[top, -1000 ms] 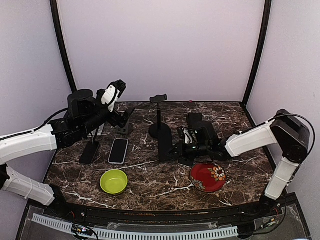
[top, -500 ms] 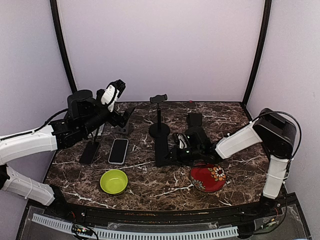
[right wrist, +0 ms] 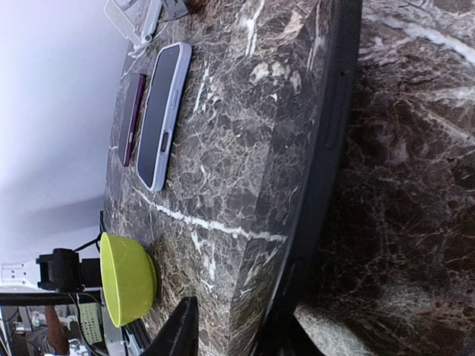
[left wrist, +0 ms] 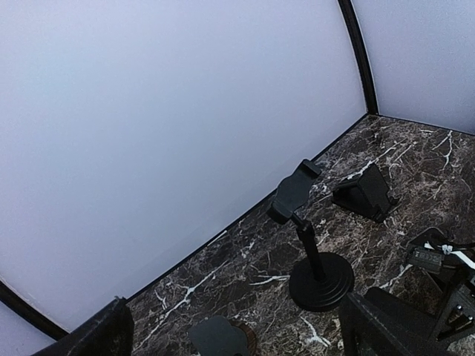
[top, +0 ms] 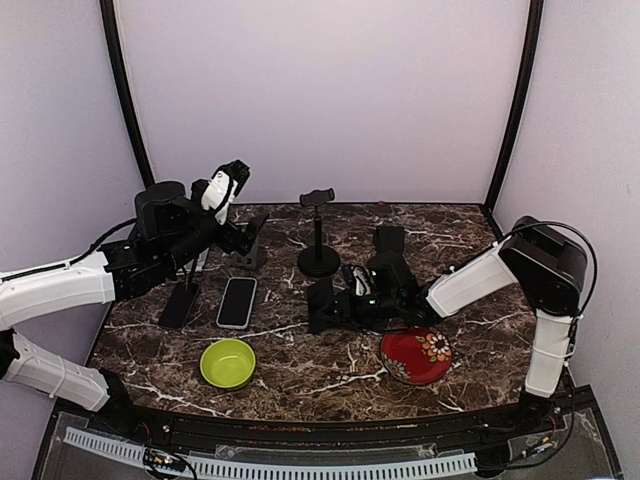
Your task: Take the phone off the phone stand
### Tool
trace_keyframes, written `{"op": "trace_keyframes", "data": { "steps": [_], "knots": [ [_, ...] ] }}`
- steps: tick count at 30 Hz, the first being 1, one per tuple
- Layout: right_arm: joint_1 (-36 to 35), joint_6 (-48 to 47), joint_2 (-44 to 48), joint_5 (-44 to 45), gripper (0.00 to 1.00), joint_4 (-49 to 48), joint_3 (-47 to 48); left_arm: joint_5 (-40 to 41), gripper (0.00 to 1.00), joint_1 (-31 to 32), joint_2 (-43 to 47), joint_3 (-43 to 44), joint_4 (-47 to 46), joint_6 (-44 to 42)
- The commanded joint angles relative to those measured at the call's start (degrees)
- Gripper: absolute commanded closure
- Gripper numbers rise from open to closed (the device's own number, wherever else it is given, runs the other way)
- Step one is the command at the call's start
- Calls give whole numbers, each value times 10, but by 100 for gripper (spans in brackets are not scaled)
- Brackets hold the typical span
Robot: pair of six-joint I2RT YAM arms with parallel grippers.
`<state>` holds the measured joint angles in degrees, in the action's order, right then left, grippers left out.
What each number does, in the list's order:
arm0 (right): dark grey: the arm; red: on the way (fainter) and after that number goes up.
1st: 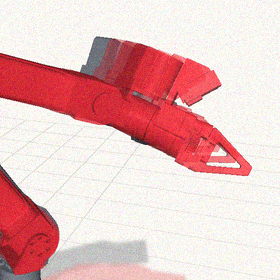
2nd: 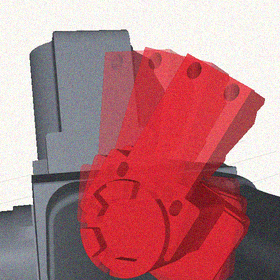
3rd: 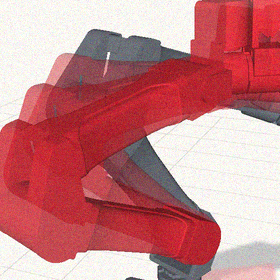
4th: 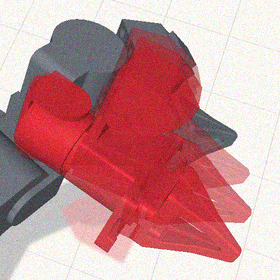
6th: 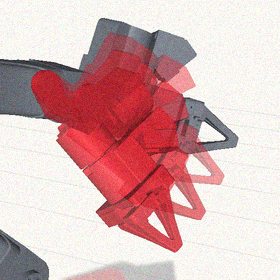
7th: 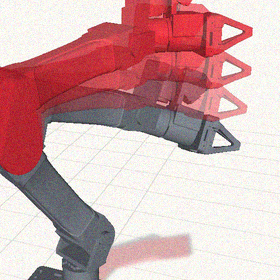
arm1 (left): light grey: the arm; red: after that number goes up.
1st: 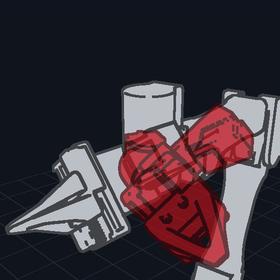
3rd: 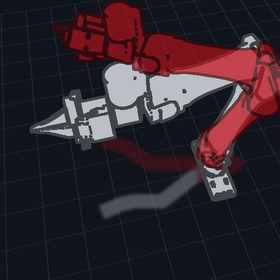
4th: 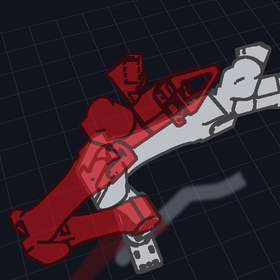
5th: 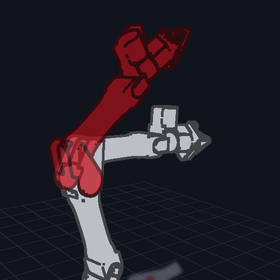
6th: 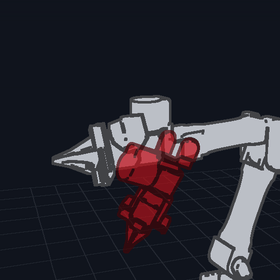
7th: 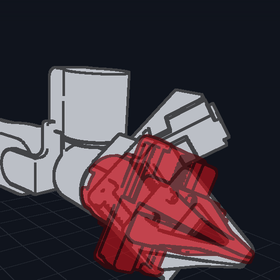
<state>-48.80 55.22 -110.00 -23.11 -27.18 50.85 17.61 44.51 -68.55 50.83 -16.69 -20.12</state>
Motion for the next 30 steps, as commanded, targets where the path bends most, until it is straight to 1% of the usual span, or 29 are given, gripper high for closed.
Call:
{"op": "trace_keyframes", "data": {
  "steps": [1,5,8,11,18,21,23,24,30],
  "knots": [
    [-6,-7,6,-1,65,-25,11,8,1,-2,12,-5,-22,-1],
    [-6,-14,16,7,59,-5,8,7,1,-2,10,-2,-22,-4],
    [-7,-13,23,6,48,-1,2,9,1,-2,8,0,-21,-7],
    [-7,-14,28,3,40,2,-4,11,1,-2,6,2,-21,-11],
    [-10,-39,59,28,32,54,-2,8,1,-4,0,7,-16,-8],
    [-11,-54,74,44,11,89,4,9,1,-4,-1,7,-15,-9],
    [-11,-60,84,53,7,109,7,11,1,-5,-2,11,-13,-10],
    [-12,-63,89,54,2,113,7,14,1,-5,-2,12,-12,-9],
    [-13,-79,109,56,1,133,9,18,1,-10,0,18,-2,-1]
  ]
}}
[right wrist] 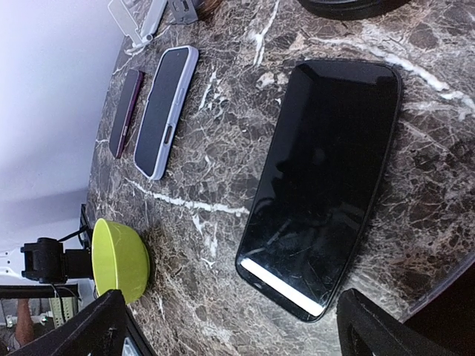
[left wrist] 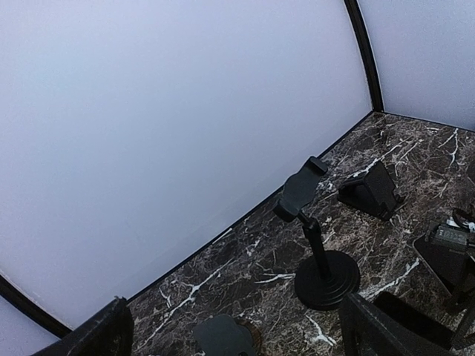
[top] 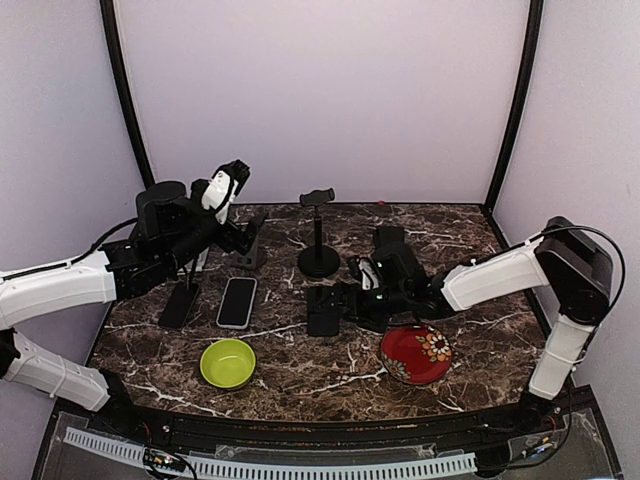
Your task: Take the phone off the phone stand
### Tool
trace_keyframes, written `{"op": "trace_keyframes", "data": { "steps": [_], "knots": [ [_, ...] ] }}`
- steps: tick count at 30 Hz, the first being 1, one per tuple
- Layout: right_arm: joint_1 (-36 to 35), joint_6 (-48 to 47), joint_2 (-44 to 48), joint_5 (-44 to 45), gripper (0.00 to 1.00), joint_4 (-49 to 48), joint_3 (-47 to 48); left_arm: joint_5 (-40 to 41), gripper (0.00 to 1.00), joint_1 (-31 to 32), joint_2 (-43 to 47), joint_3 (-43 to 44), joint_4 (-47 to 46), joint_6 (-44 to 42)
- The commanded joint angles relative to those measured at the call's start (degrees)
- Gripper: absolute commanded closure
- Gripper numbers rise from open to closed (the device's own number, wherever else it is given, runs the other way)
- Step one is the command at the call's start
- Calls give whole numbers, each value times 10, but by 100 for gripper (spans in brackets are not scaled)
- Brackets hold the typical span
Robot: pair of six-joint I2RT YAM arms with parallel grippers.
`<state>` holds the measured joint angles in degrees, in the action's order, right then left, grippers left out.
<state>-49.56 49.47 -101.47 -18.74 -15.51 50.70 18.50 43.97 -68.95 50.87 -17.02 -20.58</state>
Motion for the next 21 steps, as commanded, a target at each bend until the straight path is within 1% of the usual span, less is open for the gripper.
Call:
{"op": "trace_keyframes", "data": {
  "steps": [1,3,7,11,15,18,21],
  "knots": [
    [-5,-26,31,14,1,16,9,10,1,-6,3,20,4,7],
    [-5,-41,49,11,1,17,12,15,1,-8,0,26,19,20],
    [-5,-91,94,38,1,52,25,49,1,-20,-13,67,93,82],
    [1,-147,150,102,1,110,44,33,1,-46,-18,95,153,136],
    [42,-186,194,128,1,163,58,1,1,-71,-26,118,202,182],
    [94,-195,228,121,1,174,50,-42,1,-108,-45,141,249,226],
    [148,-207,265,121,1,183,33,-77,1,-136,-53,142,263,255]
  ]
}}
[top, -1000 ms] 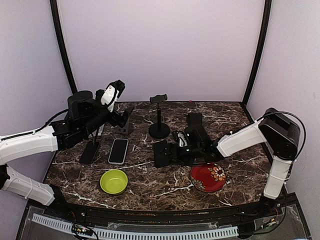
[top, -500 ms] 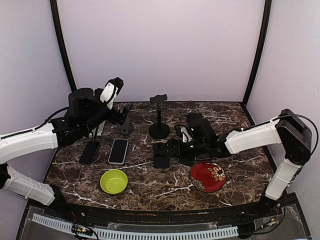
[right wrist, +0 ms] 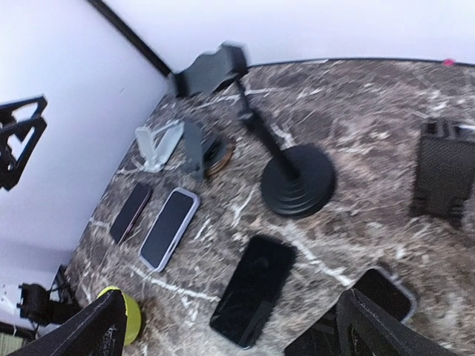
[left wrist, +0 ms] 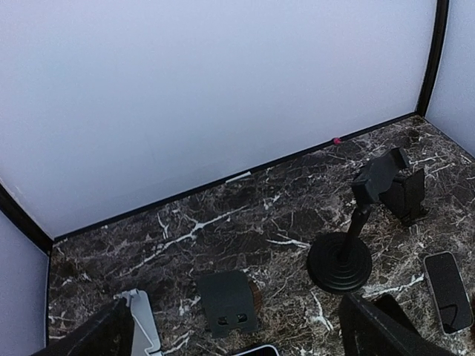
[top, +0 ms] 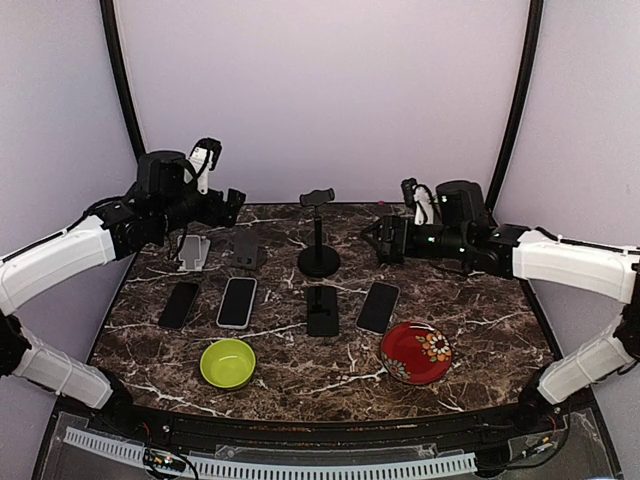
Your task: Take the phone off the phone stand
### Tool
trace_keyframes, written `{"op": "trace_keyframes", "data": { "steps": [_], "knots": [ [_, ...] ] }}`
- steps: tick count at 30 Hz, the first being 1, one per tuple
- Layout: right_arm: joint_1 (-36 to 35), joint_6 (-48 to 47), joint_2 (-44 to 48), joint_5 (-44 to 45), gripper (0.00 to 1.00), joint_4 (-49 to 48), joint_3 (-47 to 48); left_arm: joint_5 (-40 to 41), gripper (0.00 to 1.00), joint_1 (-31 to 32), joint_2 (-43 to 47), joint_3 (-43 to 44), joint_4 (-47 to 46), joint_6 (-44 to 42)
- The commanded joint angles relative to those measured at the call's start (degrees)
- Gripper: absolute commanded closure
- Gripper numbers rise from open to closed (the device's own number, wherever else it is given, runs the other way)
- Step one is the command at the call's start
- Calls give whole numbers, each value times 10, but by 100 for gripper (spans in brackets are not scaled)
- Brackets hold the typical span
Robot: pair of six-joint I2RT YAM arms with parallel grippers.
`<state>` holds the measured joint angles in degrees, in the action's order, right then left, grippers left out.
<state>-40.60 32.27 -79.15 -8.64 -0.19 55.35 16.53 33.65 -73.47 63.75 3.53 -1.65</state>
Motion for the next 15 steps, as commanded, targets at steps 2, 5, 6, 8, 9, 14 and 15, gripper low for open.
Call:
{"op": "trace_keyframes", "data": {
  "steps": [2,5,6,8,9,14,15],
  "knots": [
    [90,-45,70,25,1,39,-27,-76,1,-51,-8,4,56,80],
    [141,-53,110,33,1,59,-41,-107,1,-87,-10,-14,60,106],
    [158,-52,121,27,1,62,-50,-118,1,-101,-11,-21,60,115],
    [195,-53,140,15,1,61,-66,-140,1,-125,-9,-40,56,138],
    [211,-54,149,12,1,61,-75,-149,1,-135,-5,-54,48,147],
    [286,-27,187,-41,1,23,-138,-155,1,-158,14,-116,28,181],
    [301,-18,193,-53,1,10,-153,-146,1,-158,18,-125,31,186]
  ]
}}
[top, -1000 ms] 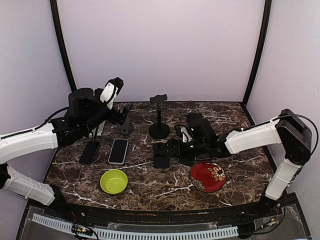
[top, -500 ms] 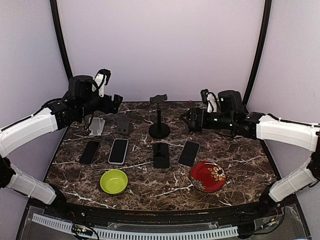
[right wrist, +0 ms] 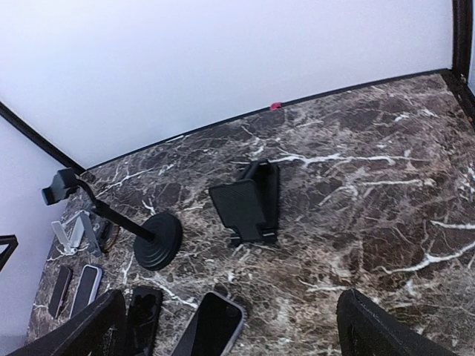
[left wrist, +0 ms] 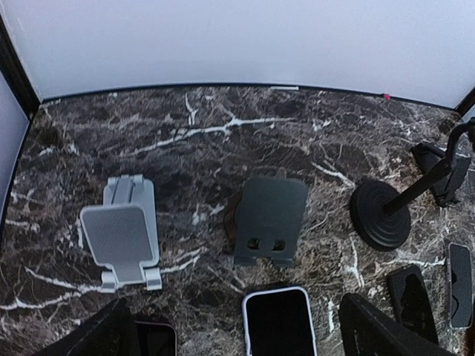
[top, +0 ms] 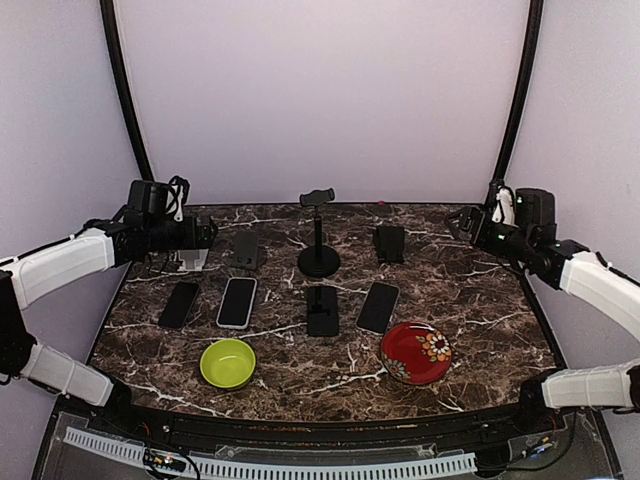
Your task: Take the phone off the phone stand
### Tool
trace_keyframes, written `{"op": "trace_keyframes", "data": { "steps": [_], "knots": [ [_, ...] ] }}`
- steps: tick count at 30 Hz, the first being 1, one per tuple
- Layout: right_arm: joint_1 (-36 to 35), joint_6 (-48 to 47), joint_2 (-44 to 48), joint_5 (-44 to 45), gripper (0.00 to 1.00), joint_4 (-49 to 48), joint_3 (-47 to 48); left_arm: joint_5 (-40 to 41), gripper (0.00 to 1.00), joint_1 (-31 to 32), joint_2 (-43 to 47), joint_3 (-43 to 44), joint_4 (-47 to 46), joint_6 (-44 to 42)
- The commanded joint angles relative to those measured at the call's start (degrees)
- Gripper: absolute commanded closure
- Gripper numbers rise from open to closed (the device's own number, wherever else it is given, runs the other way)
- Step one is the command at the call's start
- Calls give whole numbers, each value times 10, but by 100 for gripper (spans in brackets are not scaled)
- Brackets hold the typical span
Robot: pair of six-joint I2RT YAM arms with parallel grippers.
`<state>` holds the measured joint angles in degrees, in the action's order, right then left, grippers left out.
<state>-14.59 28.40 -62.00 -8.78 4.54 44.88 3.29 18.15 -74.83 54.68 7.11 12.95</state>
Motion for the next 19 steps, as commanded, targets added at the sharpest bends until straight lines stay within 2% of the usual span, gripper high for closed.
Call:
{"op": "trace_keyframes", "data": {
  "steps": [1,9,19],
  "knots": [
    [49,27,27,-58,1,-49,-65,-12,1,-4,36,-44,-4,49],
    [64,33,43,-59,1,-102,-157,-10,1,-4,63,-97,-4,74],
    [68,30,54,-55,1,-129,-187,-10,1,-4,64,-100,7,79]
  ]
}}
